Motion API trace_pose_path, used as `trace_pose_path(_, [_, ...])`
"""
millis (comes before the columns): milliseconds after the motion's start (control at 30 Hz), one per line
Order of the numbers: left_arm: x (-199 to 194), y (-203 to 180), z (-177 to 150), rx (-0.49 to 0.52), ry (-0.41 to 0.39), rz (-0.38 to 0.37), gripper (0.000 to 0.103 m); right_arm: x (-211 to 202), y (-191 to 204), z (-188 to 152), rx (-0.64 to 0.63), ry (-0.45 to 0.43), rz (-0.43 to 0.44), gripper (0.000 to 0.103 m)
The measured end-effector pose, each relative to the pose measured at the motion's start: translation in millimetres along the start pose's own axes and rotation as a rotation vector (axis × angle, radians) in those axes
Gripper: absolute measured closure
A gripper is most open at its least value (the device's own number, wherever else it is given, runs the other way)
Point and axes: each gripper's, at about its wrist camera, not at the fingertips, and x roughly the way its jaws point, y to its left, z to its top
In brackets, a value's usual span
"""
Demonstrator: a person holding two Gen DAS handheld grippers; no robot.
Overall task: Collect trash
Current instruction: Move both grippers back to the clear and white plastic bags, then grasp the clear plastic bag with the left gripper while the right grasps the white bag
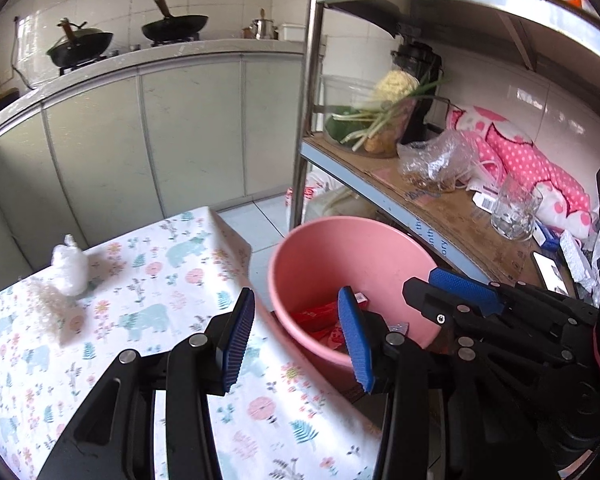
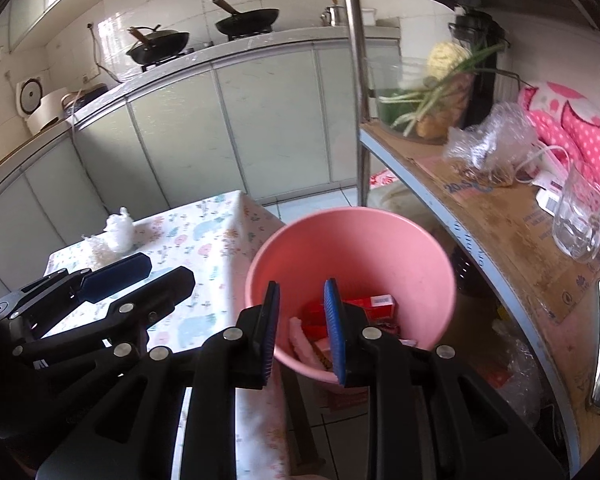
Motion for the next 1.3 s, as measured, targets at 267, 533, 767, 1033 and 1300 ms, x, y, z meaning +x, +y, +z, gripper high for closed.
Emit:
trace_pose_path(267, [-31, 33, -5, -0.050, -0.038, 0.044, 0.060, -9, 40, 5, -0.052, -0.018, 0.038, 0.079])
trace_pose_path(533, [-51, 81, -25, -0.124, -0.035, 0.098, 0.059, 8, 90, 0, -0.106, 0.036, 0.108, 0.074])
trace_pose_path(767, [-59, 154, -60, -0.234, 0.002, 0.170, 0.055, 38, 140, -4, -0.136, 0.082, 0.207, 0.060])
trace_pose_path(1033, [-43, 262, -75, -0.462, 0.050, 0.258, 0.055, 77, 184, 1, -0.172, 0.098, 0.297, 0.060])
trace_pose_path(1300, [-5, 287, -58, -0.542, 0.078, 0.195, 0.055, 132, 227, 41, -0.225, 0.115, 0.389, 0.060])
